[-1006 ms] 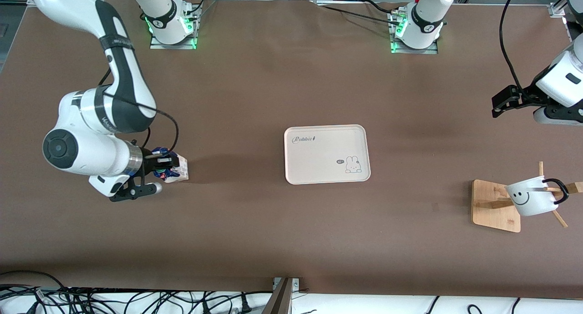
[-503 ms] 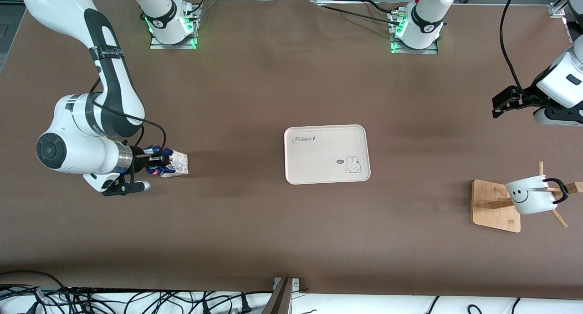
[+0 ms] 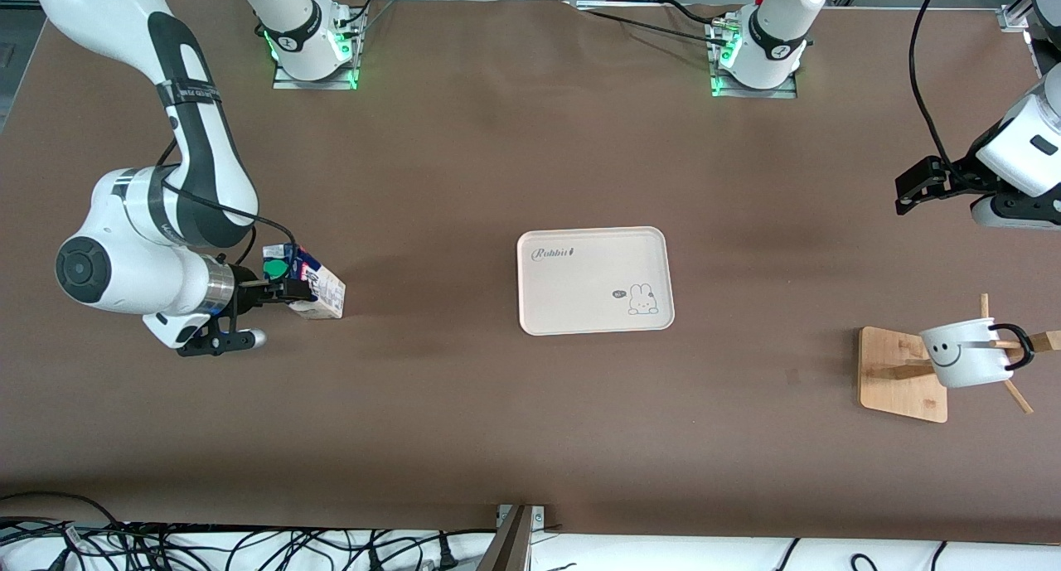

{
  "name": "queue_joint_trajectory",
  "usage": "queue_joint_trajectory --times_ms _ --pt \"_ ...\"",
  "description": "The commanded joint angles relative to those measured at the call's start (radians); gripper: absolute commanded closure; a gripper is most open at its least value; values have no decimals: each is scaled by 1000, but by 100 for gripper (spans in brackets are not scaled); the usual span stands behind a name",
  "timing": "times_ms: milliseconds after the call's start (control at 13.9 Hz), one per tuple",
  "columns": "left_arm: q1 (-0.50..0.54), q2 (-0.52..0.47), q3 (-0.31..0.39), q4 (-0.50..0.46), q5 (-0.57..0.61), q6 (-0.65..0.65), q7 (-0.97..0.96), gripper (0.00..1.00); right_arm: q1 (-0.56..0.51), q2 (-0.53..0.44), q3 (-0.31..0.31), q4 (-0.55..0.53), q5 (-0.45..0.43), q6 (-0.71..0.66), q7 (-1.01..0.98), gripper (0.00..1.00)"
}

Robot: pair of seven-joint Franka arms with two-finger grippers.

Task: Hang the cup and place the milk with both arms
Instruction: 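Carry the carton with the right gripper off the tray and lower it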

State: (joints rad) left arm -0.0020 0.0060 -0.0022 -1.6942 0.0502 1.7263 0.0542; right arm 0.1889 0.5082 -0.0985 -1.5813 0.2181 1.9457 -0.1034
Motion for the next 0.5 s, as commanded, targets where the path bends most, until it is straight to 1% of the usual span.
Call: queue_joint_trajectory --times_ms 0,216,431 --pt "4 17 -1 34 -13 -27 -2 0 -2 -30 -1 30 -26 -11 -12 0" --pt "2 15 1 34 -13 -27 -4 0 -2 -86 -3 40 -31 -34 -12 0" --pt "2 15 1 34 -13 -27 -4 0 0 -163 -7 41 -86 -95 -1 0"
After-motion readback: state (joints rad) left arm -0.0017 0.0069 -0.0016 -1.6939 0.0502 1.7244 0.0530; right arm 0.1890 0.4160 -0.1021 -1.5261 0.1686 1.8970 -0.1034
